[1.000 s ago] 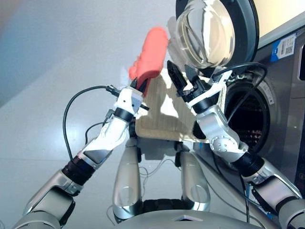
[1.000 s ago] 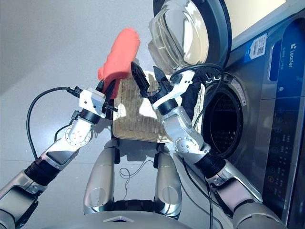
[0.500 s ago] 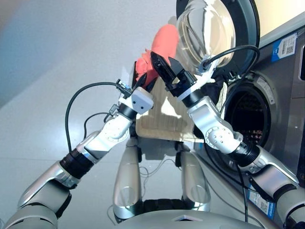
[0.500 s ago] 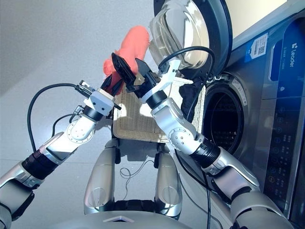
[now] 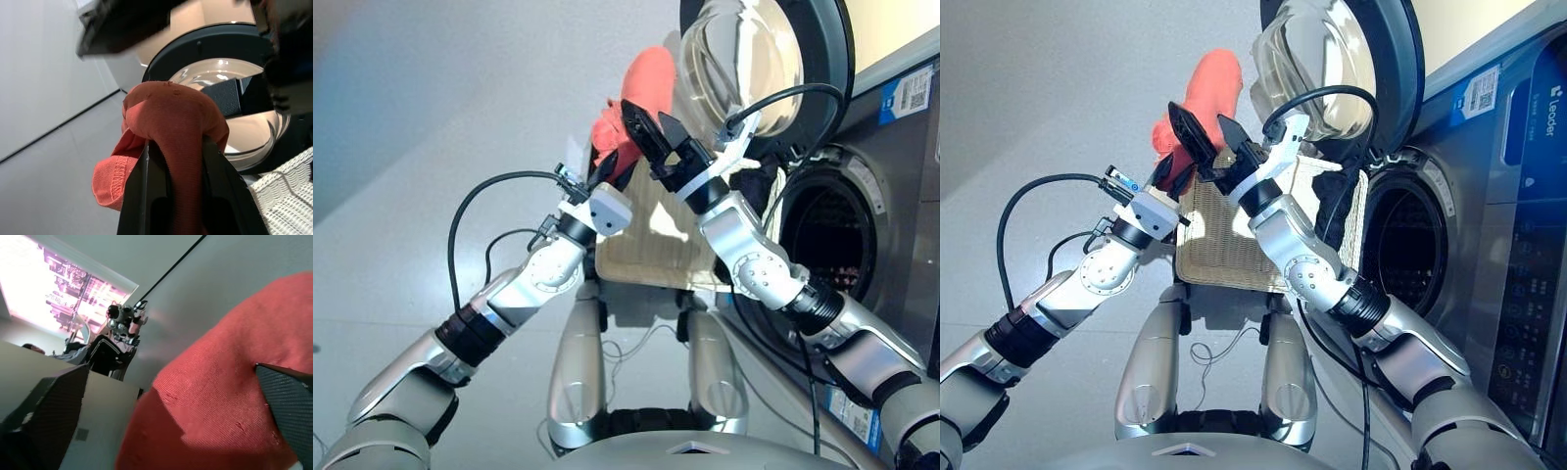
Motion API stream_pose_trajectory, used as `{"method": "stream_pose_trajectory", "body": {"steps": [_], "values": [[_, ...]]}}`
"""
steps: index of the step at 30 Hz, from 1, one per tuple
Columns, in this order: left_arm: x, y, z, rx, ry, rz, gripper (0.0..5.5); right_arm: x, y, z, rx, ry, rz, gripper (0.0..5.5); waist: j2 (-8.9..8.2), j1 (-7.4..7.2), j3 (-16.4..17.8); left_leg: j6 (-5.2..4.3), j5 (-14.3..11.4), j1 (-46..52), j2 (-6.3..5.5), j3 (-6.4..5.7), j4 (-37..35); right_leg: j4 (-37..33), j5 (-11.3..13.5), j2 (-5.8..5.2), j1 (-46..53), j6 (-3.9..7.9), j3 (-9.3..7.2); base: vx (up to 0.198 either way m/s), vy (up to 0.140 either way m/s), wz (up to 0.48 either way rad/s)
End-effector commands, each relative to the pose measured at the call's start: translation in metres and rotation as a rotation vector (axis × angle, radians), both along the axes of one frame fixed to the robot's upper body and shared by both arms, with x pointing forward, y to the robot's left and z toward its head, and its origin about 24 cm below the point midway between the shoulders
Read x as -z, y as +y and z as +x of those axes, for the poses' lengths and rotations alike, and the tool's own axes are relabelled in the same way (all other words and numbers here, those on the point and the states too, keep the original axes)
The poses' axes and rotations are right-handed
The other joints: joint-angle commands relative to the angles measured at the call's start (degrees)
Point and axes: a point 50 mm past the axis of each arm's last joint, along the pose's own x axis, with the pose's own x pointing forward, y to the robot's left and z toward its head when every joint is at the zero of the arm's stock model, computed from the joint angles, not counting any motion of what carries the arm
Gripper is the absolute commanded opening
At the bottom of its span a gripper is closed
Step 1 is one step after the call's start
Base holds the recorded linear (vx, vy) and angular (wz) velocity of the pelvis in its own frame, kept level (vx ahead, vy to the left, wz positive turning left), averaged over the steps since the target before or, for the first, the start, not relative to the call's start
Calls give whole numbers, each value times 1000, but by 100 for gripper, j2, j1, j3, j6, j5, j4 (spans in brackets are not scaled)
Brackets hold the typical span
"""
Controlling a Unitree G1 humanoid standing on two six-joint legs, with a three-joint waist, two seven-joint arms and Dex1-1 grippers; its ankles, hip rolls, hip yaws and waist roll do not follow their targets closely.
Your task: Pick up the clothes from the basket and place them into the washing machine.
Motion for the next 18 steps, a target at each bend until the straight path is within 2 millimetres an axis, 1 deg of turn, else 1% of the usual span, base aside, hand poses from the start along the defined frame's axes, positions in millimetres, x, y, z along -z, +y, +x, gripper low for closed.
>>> {"method": "stream_pose_trajectory", "body": {"steps": [1, 3, 4, 6, 11, 18], "values": [[-45, -36, -40, 270, -260, -72, 0, -31, 9, -1, -3, -102, 66, 181, 136, 125, -207, -38, -75, 61, -271, 199, -11, 465, 90, -17, -588, -29, 164, 0, 0, 0], [-48, -39, -42, 282, -271, -78, 0, -30, 10, 2, 15, -89, 61, 106, 145, 131, -205, -38, -71, 53, -275, 200, -18, 465, 88, -20, -599, -30, 159, 0, 0, 0], [-48, -40, -42, 287, -275, -76, 0, -28, 10, 3, 24, -79, 61, 80, 150, 130, -208, -38, -70, 54, -273, 202, -20, 468, 87, -19, -603, -32, 162, 0, 0, 0], [-50, -42, -43, 291, -295, -70, 0, -26, 10, 7, 56, -63, 52, 0, 162, 134, -202, -41, -66, 50, -271, 206, -17, 475, 89, -25, -608, -32, 162, 0, 0, 0], [-53, -43, -43, 285, -323, -57, 0, -24, 11, 10, 84, -50, 26, 0, 154, 142, -193, -41, -66, 55, -273, 208, -16, 470, 87, -28, -596, -35, 155, 0, 0, 0], [-57, -46, -40, 277, -339, -70, 0, -24, 9, 11, 136, -57, -5, 0, 130, 117, -196, -32, -82, 34, -279, 206, 19, 485, 86, -23, -619, -35, 163, 0, 0, 0]]}}
